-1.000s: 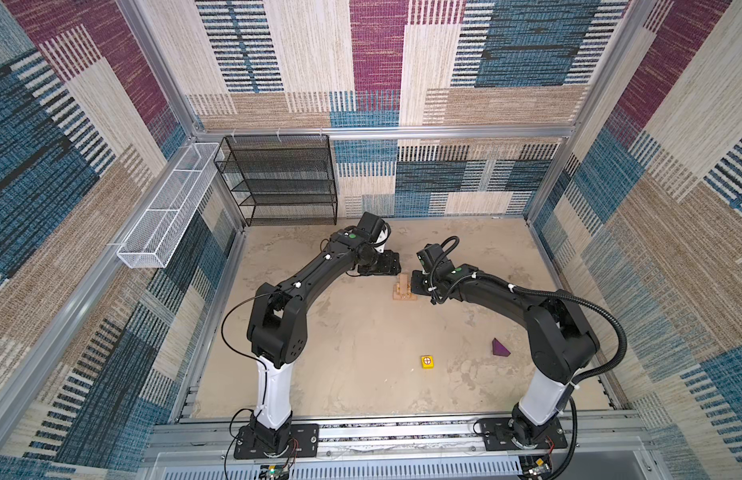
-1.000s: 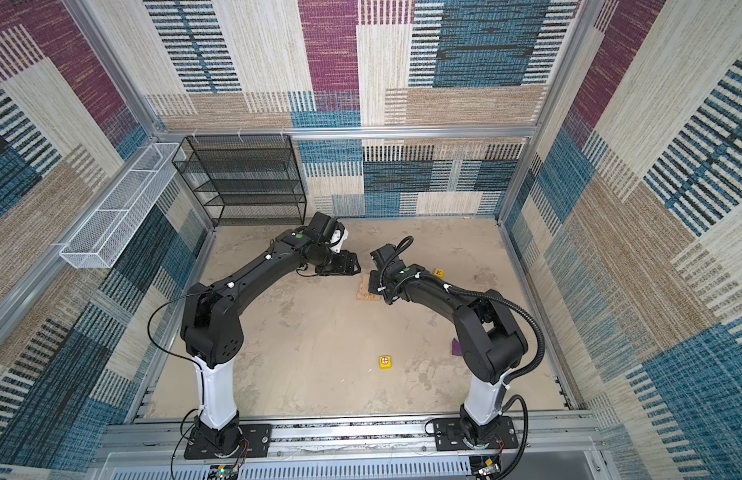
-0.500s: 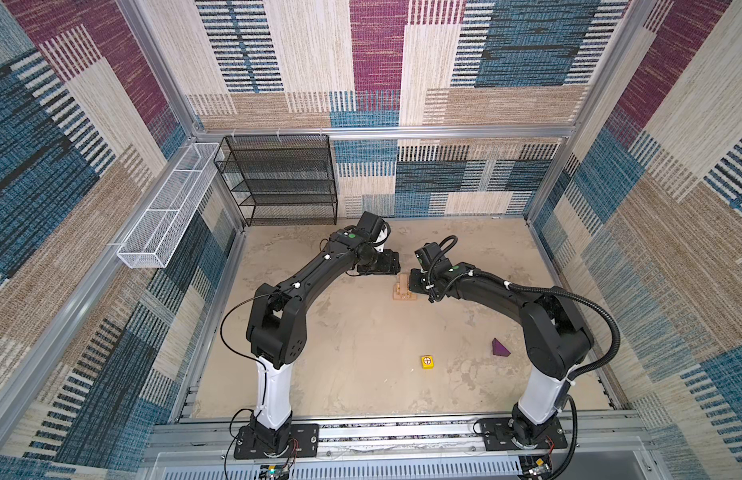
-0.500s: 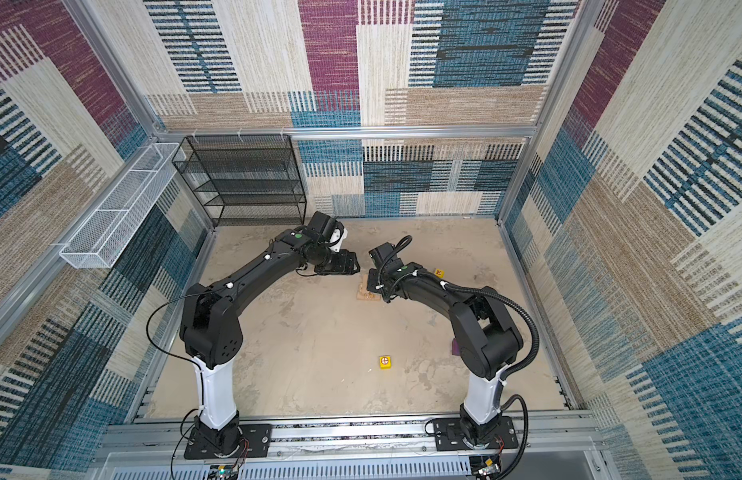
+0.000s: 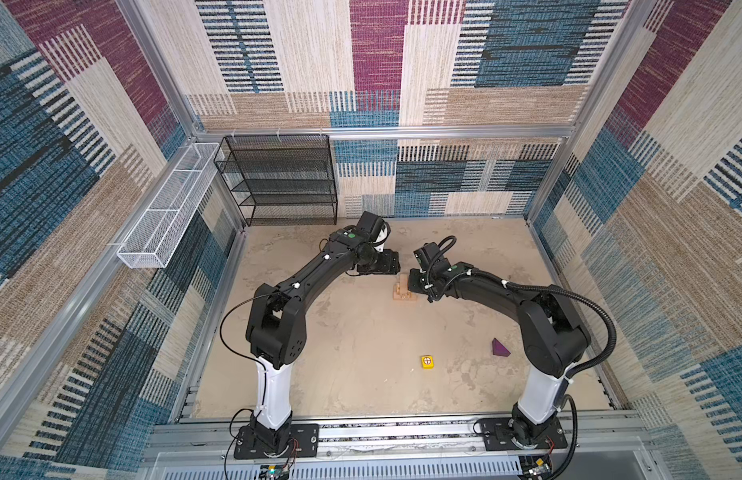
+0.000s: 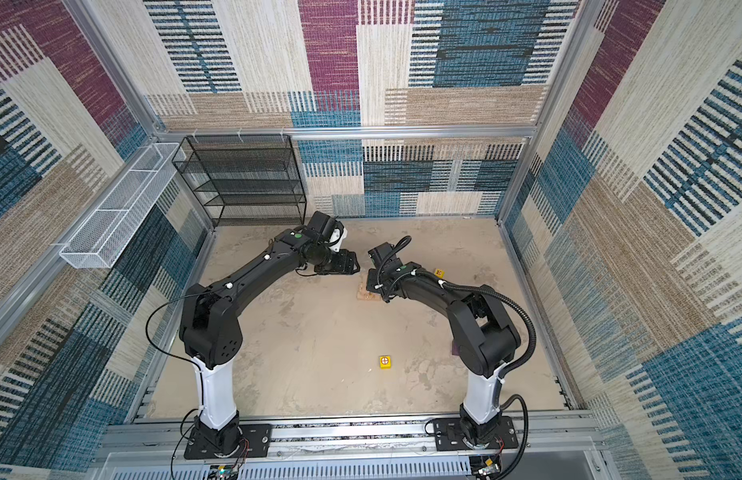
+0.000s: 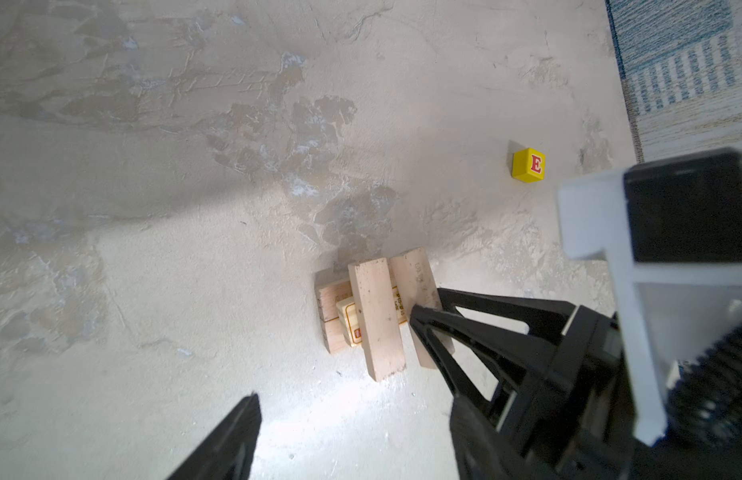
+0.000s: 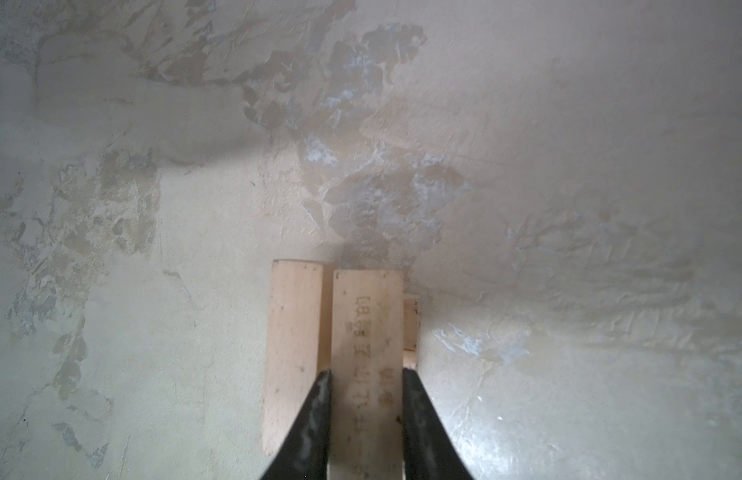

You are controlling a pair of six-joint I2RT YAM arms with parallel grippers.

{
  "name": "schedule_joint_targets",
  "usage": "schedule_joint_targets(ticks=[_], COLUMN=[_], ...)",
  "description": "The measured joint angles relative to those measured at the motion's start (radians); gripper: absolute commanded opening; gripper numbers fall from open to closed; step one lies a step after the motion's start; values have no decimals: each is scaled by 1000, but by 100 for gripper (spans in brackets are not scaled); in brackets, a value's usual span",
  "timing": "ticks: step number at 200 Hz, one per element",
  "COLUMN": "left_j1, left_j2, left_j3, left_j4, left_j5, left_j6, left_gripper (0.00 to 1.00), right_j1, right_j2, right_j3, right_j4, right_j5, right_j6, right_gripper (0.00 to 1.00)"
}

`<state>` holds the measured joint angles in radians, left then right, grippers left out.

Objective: Build the wood block tower
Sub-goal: 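Lower the plain bar beside the top bar of the stack with the right gripper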

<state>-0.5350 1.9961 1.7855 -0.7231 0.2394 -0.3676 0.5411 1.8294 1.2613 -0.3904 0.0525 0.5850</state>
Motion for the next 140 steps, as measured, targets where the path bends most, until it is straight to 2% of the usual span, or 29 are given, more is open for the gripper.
schedule_joint_targets(ticks=[17,22,31,140], left_j1=[0,0,0,0], left_j2=[-1,-1,-1,-5], left_j3=[0,0,0,0], left_j4=[0,0,0,-6], left_j5=[0,0,0,0], left_j6=[0,0,0,0], left_gripper=[76,76,76,76], right_j1=[0,0,0,0], right_j2=[0,0,1,8], right_j3=[0,1,2,11], right_j4=[0,0,0,0], right_j5=[0,-1,-1,-8], right_j6=[0,0,0,0], right_gripper=[17,26,27,28])
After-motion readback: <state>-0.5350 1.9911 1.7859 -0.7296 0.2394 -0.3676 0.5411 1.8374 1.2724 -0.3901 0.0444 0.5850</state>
